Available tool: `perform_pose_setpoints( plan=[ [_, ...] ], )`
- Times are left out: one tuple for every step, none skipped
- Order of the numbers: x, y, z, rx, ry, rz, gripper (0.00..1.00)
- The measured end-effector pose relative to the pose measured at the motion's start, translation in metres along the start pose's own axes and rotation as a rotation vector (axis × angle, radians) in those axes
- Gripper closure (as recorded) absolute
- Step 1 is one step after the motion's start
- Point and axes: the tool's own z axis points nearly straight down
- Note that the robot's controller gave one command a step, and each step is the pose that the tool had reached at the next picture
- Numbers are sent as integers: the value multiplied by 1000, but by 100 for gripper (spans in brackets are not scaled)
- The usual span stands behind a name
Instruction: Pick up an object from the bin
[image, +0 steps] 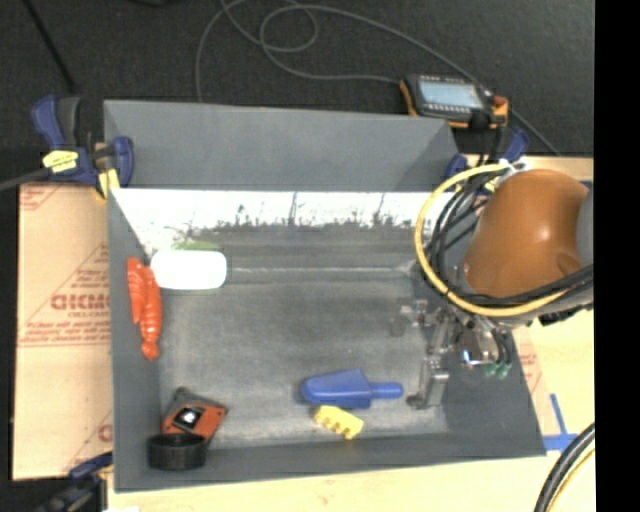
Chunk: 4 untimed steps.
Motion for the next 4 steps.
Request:
perform_pose_setpoints(
  plan=[
    [-1,0,-4,1,-6,-3,0],
    [6,1,32,-1,-11,81,0],
    [10,37,78,0,-7,38,0],
    [9,19,121,1,-14,-32,0]
  ],
)
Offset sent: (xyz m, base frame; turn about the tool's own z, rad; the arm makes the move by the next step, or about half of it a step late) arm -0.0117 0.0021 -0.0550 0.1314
